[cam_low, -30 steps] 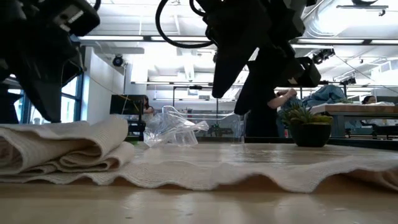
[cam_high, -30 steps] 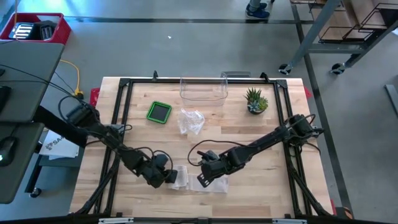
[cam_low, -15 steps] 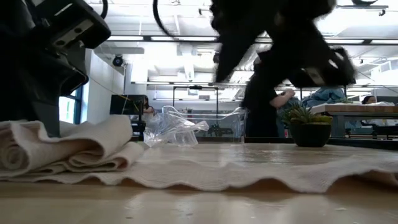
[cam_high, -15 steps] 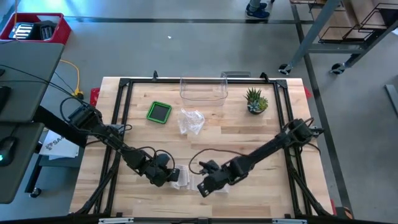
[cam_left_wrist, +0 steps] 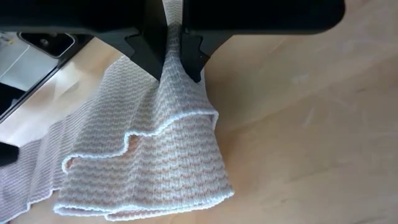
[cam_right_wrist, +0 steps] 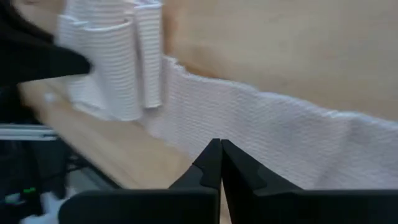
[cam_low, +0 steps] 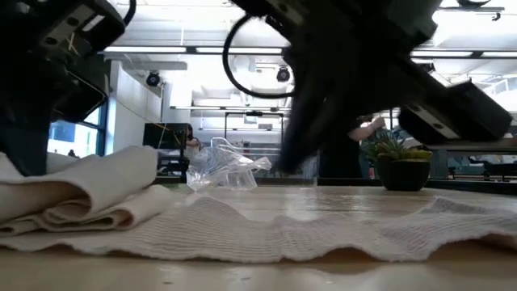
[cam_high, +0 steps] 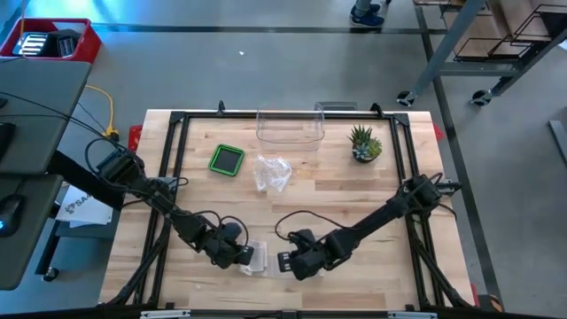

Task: Roll bandage
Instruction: Roll the bandage

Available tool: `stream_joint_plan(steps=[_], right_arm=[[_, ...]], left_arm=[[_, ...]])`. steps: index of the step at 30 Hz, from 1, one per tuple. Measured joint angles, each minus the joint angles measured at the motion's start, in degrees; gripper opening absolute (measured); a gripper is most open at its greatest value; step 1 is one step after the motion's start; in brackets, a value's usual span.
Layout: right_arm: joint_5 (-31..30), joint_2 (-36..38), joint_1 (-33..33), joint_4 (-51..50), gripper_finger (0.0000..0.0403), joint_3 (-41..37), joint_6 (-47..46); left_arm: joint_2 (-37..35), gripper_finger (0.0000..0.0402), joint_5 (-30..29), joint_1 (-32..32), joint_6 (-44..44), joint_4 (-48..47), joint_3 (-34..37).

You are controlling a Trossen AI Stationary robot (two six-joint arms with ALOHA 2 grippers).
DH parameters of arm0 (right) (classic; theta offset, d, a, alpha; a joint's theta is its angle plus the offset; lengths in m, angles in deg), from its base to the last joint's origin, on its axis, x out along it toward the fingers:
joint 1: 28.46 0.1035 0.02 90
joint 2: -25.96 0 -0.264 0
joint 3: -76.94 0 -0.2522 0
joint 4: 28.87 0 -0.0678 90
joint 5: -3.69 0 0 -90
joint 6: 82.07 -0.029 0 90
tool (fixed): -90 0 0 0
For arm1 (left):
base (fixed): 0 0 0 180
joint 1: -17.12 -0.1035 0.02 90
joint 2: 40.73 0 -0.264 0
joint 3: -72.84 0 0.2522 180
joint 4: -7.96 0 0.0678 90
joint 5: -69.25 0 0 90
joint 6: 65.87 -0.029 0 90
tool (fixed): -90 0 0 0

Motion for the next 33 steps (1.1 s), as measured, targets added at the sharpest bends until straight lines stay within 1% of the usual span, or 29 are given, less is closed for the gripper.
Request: stream_joint_plan(steps=[4,10,12,14,18,21,27,33], right_arm=[[-0.3,0.0,0.3,1.8,0.0,0.0,-0.8],[0.3,-0.3,0.9,-2.3,0.0,0.0,-0.6],[0.9,-1.0,0.9,-1.4,0.0,0.0,0.4],[1.6,-1.7,0.9,0.0,0.0,0.0,1.2],[1.8,-2.6,0.8,-0.9,0.0,0.0,1.7],[2.4,-2.8,0.8,-0.9,0.0,0.0,3.1],[2.2,-2.8,0.9,-3.8,0.0,0.0,3.3],[1.5,-3.5,0.9,-4.2,0.0,0.1,4.4]], left_arm=[[0.0,0.0008,-0.4,0.5,1.3,-0.1,0.0],[0.0,0.0008,-0.4,0.7,3.2,-0.2,0.0],[0.0,0.0008,-0.4,1.1,4.5,-0.2,0.0],[0.0,0.0008,-0.1,1.6,5.9,-0.2,0.0],[0.0,0.0008,1.8,2.3,7.0,-0.3,0.0],[-0.2,0.0008,3.3,2.2,7.5,-1.4,0.0],[-0.2,0.0008,3.4,2.2,9.1,-2.2,0.0],[-2.6,0.0008,3.7,2.2,10.0,-6.0,0.1]])
